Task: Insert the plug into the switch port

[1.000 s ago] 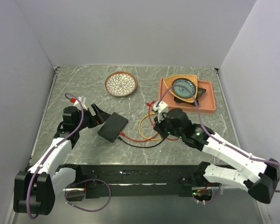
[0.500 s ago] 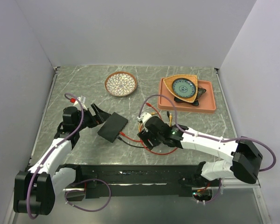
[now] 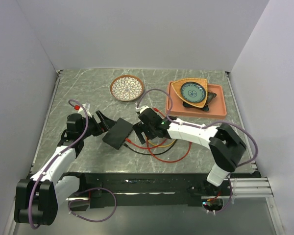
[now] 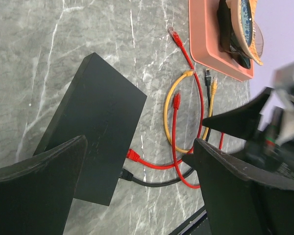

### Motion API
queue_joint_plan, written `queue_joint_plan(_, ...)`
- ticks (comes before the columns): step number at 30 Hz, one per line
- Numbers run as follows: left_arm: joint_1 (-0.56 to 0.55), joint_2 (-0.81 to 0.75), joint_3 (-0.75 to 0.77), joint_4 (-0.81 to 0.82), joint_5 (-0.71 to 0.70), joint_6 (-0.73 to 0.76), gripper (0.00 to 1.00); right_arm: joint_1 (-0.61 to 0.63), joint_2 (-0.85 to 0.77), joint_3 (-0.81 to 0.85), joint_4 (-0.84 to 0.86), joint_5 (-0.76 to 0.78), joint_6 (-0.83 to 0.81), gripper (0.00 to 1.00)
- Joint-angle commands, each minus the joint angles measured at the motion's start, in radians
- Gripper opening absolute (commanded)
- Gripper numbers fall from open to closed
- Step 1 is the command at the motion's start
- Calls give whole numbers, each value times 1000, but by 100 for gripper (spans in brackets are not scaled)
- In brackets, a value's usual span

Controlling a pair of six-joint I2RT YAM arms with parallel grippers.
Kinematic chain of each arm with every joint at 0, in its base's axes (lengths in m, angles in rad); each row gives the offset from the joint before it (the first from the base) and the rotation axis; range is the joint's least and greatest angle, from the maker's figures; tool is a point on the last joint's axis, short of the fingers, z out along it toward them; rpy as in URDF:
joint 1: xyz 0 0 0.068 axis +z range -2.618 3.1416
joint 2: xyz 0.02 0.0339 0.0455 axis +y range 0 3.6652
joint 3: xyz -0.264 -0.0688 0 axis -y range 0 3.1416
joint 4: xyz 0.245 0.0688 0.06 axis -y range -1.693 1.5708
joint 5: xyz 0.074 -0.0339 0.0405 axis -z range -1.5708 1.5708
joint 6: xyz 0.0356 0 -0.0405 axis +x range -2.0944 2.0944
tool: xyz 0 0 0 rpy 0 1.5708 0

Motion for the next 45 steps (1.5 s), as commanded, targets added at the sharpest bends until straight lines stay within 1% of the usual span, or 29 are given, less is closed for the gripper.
queue_joint_plan(1,2,2,-1,38,14,-2,96,-30,42,58,-9,18,93,94)
queue_joint_plan(6,2,-2,-1,35,10,3,96,-59,103,75,1,-8,130,85)
queue_joint_plan(7,2,3,-1,33,10,3,96,-60,110,75,9,-19,133,75)
queue_joint_plan(8,2,5,2,32,10,6,96,-66,117,76,20,-28,144,74)
queue_joint_plan(9,2,6,3,32,8,7,96,-72,130,75,28,-36,149,69)
queue_joint_plan(10,2,11,3,32,13,6,96,-79,139,76,29,-43,150,68)
queue_joint_plan(11,2,11,2,33,14,4,96,-85,148,78,34,-53,156,61)
queue_joint_plan(12,2,12,2,35,11,6,96,-91,168,81,38,-68,161,51)
queue_joint_plan(13,2,15,0,38,11,6,96,-100,176,82,43,-74,162,38)
queue_joint_plan(14,2,18,-1,41,11,4,96,-102,182,79,48,-77,161,38)
queue_joint_plan(15,2,20,-1,41,8,6,96,-106,191,81,52,-76,161,34)
queue_joint_plan(16,2,25,-1,41,8,6,96,-106,191,81,55,-71,161,27)
queue_joint_plan(17,2,25,-3,44,10,3,96,-108,186,78,64,-76,147,26)
queue_joint_plan(18,2,26,-3,45,11,1,96,-106,177,76,69,-86,135,16)
queue_joint_plan(20,2,26,-4,47,11,1,96,-108,171,84,54,-83,110,8)
queue_joint_plan(21,2,28,-8,48,11,0,96,-106,164,88,48,-82,101,1)
queue_joint_plan(22,2,26,-8,48,11,0,96,-109,162,90,41,-70,97,0)
queue_joint_plan(30,2,32,-14,55,11,3,96,-115,114,82,22,-71,87,0)
queue_joint_plan(31,2,34,-14,55,13,3,96,-117,113,82,21,-77,87,2)
queue_joint_plan(32,2,35,-14,56,13,3,96,-117,117,85,18,-79,93,13)
queue_joint_plan(33,2,34,-15,56,13,3,96,-120,119,87,18,-83,98,29)
queue_joint_plan(36,2,32,-15,53,19,1,96,-123,128,85,34,-114,110,48)
queue_joint_plan(37,2,31,-14,50,16,4,96,-126,130,85,37,-117,116,52)
queue_joint_plan(42,2,14,-9,24,7,15,96,-131,163,90,37,-102,126,52)
queue_joint_plan(45,1,15,-1,16,5,19,96,-132,188,92,49,-102,126,51)
